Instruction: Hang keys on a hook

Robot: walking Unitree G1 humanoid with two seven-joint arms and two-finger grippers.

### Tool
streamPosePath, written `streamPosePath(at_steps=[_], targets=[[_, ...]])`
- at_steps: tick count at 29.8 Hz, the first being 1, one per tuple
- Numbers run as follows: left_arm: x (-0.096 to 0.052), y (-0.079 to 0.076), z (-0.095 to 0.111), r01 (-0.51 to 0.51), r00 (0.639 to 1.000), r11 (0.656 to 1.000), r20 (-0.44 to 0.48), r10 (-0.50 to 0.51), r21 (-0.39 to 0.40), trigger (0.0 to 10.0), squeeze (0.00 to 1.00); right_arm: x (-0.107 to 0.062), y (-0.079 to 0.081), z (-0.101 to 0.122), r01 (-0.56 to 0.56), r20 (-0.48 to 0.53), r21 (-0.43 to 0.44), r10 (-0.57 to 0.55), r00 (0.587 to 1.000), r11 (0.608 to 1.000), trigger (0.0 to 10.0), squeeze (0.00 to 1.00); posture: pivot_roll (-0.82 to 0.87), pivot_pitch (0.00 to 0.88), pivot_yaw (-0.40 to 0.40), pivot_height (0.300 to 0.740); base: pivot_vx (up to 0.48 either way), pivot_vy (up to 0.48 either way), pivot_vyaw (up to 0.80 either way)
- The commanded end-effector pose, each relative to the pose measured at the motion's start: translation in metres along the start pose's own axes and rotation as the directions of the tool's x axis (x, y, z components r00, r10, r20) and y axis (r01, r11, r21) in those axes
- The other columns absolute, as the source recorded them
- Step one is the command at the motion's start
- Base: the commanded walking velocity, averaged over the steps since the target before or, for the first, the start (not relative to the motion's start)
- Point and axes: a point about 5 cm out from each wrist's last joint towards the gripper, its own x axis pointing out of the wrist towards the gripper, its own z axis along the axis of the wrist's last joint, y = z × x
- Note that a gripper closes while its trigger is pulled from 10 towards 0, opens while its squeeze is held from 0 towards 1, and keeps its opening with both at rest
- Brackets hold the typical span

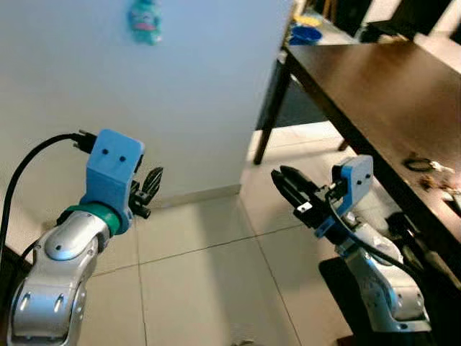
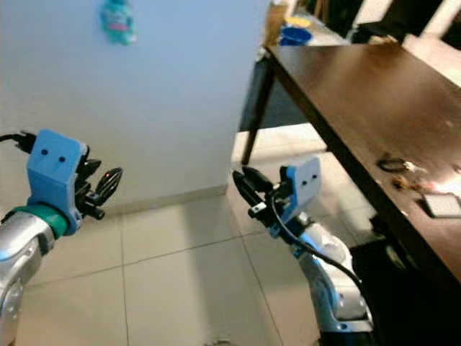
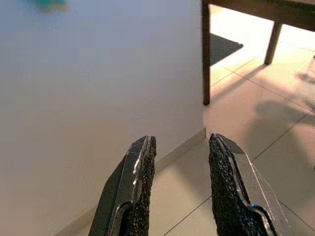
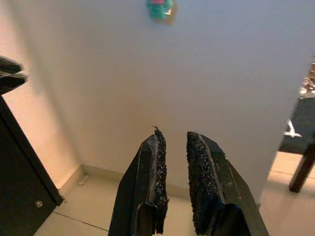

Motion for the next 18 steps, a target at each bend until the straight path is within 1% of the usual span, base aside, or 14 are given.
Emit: streamPosePath(at_steps=[1,18], targets=[[0.0003,-0.0016,-0.0015,0.008,1.000,1.000,-0.003,-0.008,-0.004,10.0,0.00,-0.0007,-0.0011,-0.0009,0.007,-0.008,0.004,-0.007,1.000,1.000,10.0,0.00,0.08,0.000,0.038,0.740,0.000,0.000,-0.80],[0.0012,-0.0007,-0.0003,0.003,1.000,1.000,0.012,-0.003,-0.019,10.0,0.00,0.0008,0.0003,-0.0014,0.003,-0.012,0.011,-0.003,1.000,1.000,10.0,0.00,0.08,0.000,0.040,0.740,0.000,0.000,-0.80]])
